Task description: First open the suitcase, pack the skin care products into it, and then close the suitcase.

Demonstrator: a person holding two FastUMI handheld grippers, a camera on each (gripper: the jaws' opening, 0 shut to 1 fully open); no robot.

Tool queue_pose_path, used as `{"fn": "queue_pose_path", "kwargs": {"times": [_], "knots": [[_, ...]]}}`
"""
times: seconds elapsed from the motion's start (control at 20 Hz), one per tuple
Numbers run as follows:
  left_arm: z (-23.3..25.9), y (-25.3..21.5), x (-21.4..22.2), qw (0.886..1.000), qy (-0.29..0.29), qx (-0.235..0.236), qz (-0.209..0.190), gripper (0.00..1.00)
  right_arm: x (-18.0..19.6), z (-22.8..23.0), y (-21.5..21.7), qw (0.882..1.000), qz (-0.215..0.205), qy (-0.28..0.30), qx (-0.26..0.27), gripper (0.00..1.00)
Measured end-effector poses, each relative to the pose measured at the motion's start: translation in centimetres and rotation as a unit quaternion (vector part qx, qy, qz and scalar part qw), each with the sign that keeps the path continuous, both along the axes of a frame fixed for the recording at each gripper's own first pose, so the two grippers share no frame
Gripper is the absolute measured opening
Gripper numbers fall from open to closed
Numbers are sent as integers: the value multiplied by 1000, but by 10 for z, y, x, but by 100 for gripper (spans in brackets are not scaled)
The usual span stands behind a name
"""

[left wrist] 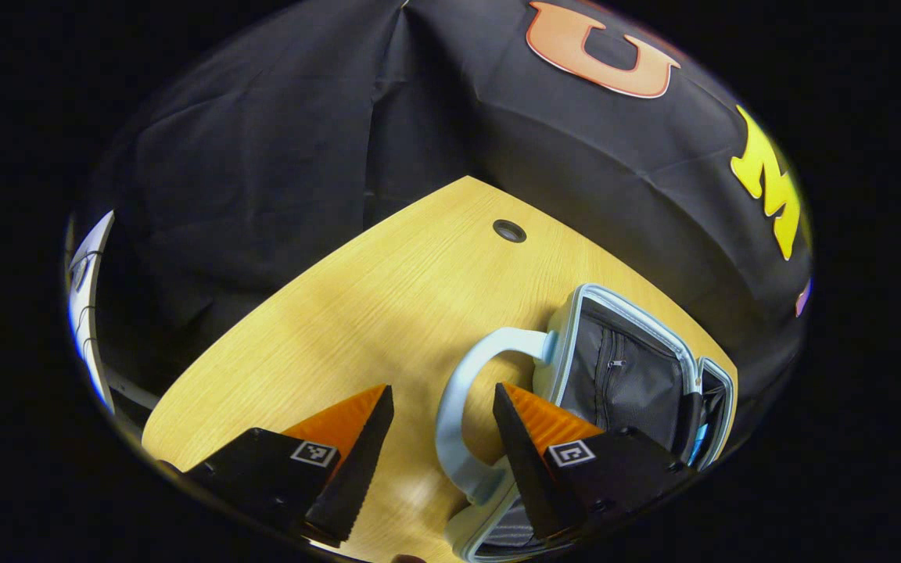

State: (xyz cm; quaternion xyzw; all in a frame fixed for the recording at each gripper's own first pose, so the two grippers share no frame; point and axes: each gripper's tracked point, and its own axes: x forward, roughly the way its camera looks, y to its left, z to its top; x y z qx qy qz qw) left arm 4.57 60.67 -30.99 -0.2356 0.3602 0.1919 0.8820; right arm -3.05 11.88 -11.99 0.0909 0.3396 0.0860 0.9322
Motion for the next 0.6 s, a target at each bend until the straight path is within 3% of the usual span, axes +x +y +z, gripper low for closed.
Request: {"fn": "queue_pose_path", "kwargs": {"times": [0.1, 0.35, 0.4, 0.6], "knots": [[-4, 2, 4, 1000, 3, -6, 10, 75, -3, 4, -3, 1000, -6, -7, -1, 67], [1, 4, 10, 998, 6, -27, 57, 30, -12, 20, -17, 999, -17, -38, -13, 67], [2, 3, 8, 998, 11, -19, 54, 28, -13, 21, -18, 999, -20, -39, -13, 62], [37, 1, 7, 998, 20, 47, 33, 17, -21, 25, -27, 999, -28, -47, 0, 67]]}}
